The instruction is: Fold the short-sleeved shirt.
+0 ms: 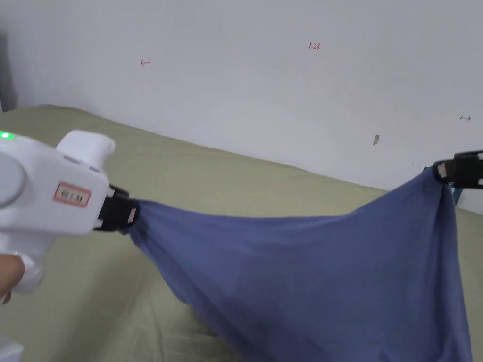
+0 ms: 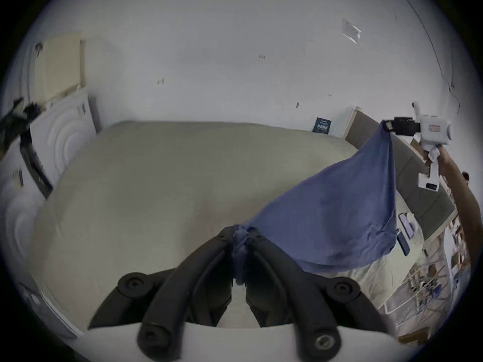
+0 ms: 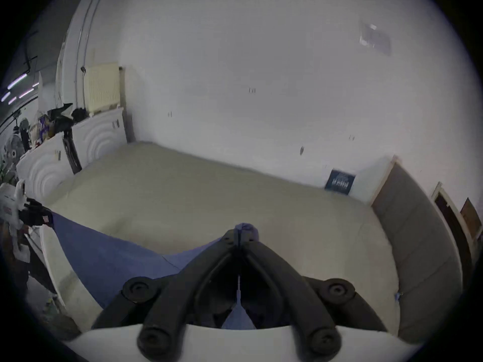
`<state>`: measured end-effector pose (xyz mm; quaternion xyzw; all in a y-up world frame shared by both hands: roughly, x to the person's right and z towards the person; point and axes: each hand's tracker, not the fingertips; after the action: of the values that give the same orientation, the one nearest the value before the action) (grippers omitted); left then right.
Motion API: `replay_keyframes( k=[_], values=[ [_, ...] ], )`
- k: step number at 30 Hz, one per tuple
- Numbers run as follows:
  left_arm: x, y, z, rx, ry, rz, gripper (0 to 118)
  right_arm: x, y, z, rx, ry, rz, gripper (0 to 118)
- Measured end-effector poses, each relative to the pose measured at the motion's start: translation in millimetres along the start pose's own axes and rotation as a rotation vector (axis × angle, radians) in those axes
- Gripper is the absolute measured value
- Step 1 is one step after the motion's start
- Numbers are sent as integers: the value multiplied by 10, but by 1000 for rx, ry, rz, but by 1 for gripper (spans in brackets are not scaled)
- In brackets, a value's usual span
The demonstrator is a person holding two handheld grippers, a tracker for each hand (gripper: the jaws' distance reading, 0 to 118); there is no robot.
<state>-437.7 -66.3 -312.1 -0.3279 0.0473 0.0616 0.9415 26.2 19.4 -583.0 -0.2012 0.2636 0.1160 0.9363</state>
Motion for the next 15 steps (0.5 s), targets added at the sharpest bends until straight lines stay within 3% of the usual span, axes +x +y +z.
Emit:
replay_keyframes(
  k=[4,15],
  values=[
    [11,491,-123,11,26,-79,7,143,375,67,51,-43,-17,2],
    [23,1765,-223,101,96,-107,7,332,1074,170,242,-203,-8,2]
  ],
)
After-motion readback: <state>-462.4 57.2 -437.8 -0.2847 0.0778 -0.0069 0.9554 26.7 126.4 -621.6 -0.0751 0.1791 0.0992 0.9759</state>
